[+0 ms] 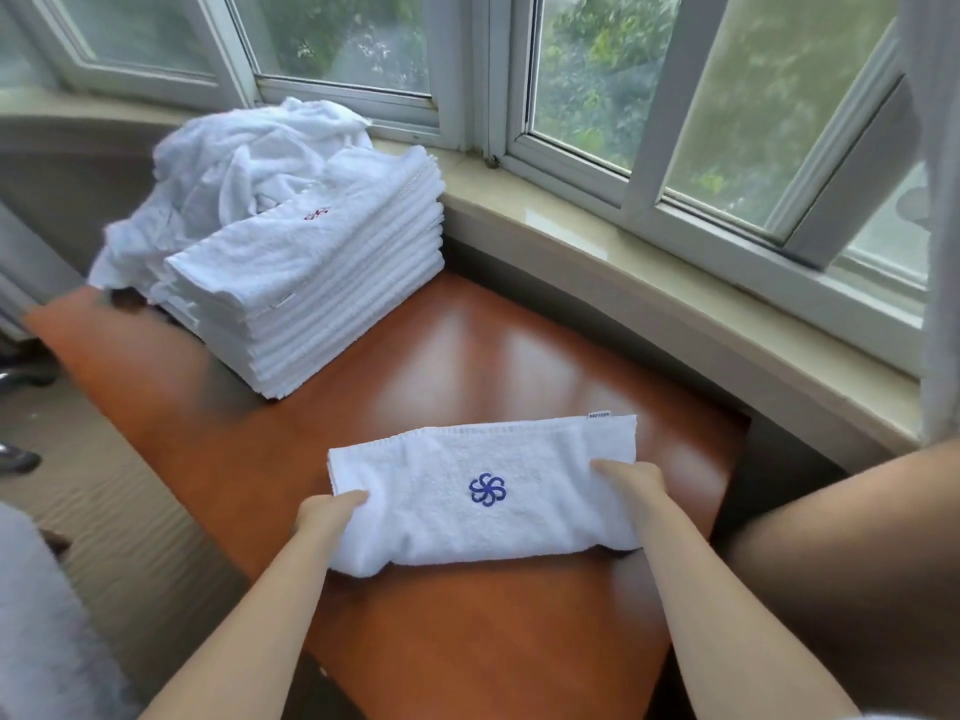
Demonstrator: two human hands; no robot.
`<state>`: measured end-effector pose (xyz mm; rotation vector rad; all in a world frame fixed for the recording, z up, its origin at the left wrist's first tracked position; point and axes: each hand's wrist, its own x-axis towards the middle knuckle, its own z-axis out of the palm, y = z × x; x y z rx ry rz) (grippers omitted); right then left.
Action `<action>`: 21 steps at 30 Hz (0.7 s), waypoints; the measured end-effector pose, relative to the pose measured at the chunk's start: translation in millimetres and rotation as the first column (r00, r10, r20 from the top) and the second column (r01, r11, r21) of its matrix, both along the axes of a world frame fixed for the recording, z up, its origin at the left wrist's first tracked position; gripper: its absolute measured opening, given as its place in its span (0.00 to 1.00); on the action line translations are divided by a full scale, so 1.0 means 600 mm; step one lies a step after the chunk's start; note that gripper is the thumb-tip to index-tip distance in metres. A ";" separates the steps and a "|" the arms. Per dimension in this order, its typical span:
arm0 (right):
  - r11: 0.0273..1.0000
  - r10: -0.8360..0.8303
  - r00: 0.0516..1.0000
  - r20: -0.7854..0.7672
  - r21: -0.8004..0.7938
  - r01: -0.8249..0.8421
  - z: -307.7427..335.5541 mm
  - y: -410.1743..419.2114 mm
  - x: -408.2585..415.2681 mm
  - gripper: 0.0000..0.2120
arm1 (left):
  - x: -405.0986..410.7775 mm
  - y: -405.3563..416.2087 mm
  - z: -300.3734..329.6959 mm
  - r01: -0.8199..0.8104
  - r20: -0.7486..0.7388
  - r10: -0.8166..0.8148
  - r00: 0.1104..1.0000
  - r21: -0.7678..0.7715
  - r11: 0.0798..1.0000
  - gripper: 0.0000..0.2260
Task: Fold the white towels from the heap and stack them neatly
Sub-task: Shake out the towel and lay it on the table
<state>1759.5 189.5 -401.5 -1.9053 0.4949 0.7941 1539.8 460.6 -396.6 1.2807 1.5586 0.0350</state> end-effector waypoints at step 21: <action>0.694 0.253 0.967 0.039 0.689 -0.209 0.224 0.038 -0.297 0.11 | -0.190 -0.186 0.253 -0.077 0.801 0.214 0.559 -0.207 0.975 0.08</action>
